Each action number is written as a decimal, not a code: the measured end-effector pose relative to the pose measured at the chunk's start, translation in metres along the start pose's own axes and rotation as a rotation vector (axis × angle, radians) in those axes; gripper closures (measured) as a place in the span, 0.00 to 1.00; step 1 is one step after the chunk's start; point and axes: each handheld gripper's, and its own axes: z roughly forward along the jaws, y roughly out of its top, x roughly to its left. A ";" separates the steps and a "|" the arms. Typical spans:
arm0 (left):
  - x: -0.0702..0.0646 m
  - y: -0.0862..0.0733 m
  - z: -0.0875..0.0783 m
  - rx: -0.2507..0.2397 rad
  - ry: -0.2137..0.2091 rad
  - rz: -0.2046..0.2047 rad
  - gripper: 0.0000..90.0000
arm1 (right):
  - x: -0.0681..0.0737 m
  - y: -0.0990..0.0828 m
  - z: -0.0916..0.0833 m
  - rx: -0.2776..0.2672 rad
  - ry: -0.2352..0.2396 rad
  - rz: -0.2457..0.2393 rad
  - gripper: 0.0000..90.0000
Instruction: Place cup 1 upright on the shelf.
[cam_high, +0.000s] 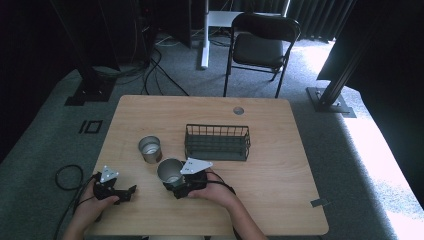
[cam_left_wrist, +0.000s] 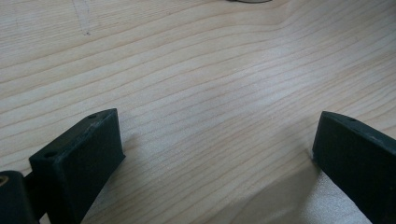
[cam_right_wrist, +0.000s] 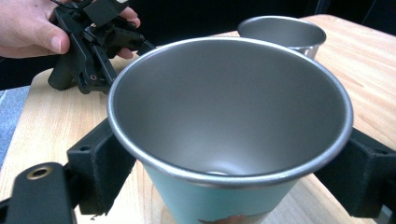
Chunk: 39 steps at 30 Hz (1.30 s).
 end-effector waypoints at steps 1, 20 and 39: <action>0.000 0.000 0.000 0.000 0.000 0.000 0.03 | 0.000 0.000 0.001 -0.001 0.002 0.000 0.14; 0.000 0.000 0.000 -0.001 0.000 -0.001 0.03 | 0.002 0.013 -0.006 -0.011 -0.013 0.036 0.15; 0.000 0.000 0.000 -0.001 -0.001 -0.003 0.03 | 0.000 0.039 -0.031 -0.032 -0.023 0.042 0.15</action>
